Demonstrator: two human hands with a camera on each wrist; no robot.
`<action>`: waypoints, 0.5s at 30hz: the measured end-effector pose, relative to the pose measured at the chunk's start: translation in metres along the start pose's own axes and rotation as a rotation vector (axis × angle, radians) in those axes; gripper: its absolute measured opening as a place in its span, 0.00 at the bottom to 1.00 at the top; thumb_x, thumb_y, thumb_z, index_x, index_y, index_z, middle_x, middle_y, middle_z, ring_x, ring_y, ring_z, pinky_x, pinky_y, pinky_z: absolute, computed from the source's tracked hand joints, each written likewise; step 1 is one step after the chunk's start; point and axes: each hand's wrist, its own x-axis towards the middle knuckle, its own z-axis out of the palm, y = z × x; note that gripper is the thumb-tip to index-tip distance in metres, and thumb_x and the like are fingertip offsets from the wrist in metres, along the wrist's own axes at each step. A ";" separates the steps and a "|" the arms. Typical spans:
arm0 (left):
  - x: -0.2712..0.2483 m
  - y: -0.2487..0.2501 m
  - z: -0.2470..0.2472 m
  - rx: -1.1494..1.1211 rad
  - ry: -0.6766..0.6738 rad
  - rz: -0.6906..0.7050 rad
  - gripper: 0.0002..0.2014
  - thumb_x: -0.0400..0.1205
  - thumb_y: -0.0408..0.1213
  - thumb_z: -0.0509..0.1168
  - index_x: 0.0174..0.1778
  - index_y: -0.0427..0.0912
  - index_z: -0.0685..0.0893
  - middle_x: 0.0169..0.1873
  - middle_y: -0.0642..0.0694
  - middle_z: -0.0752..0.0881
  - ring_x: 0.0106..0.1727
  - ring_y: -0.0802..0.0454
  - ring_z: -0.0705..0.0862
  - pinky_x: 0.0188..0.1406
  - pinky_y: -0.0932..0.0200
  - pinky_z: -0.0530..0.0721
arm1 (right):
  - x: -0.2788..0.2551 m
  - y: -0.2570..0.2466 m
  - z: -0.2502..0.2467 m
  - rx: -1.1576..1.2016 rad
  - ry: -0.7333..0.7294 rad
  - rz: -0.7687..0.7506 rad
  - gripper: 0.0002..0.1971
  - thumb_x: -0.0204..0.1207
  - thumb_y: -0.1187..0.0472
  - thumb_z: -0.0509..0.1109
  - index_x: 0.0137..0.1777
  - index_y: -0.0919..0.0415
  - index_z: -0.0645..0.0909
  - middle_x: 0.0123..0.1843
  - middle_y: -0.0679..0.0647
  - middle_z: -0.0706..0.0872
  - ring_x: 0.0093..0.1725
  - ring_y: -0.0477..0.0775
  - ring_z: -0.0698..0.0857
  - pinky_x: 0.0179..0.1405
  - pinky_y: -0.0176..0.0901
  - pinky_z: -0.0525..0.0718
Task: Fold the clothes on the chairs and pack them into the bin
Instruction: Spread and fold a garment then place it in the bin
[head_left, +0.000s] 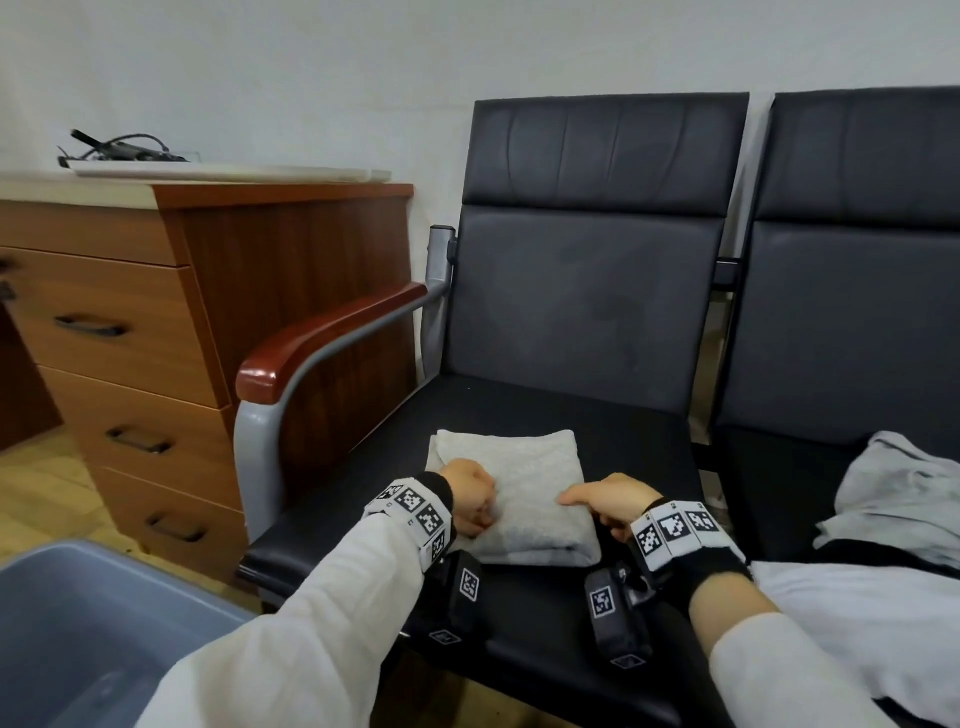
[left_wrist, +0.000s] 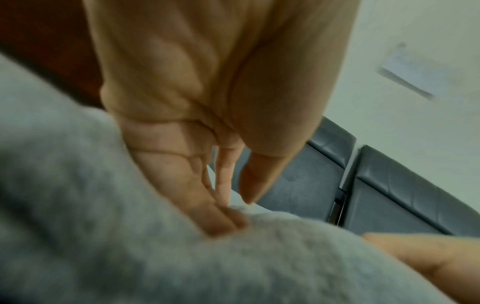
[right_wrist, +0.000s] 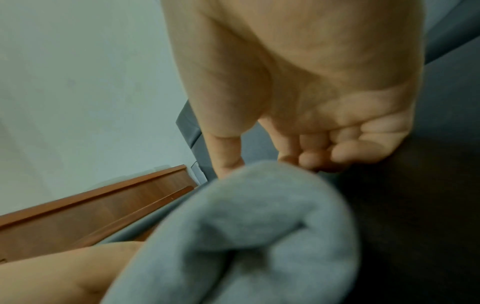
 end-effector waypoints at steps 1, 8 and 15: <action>0.002 -0.001 0.001 0.012 -0.028 -0.016 0.09 0.81 0.25 0.58 0.38 0.41 0.76 0.30 0.43 0.75 0.30 0.50 0.79 0.41 0.49 0.88 | -0.001 -0.003 0.002 0.044 -0.028 -0.007 0.18 0.69 0.52 0.75 0.53 0.65 0.81 0.35 0.54 0.80 0.35 0.50 0.79 0.35 0.40 0.78; 0.003 -0.001 -0.015 -0.318 -0.175 -0.093 0.44 0.75 0.73 0.50 0.75 0.39 0.66 0.70 0.26 0.74 0.72 0.29 0.73 0.65 0.41 0.76 | -0.019 -0.037 0.025 0.621 -0.148 -0.393 0.24 0.76 0.71 0.66 0.73 0.63 0.75 0.67 0.62 0.82 0.65 0.58 0.83 0.69 0.53 0.79; 0.006 -0.013 -0.042 -0.358 -0.252 -0.110 0.48 0.75 0.75 0.46 0.46 0.27 0.86 0.27 0.27 0.85 0.29 0.37 0.87 0.52 0.47 0.87 | -0.034 -0.050 0.027 0.600 -0.374 -0.411 0.22 0.79 0.63 0.69 0.73 0.55 0.74 0.65 0.55 0.85 0.62 0.53 0.85 0.62 0.50 0.83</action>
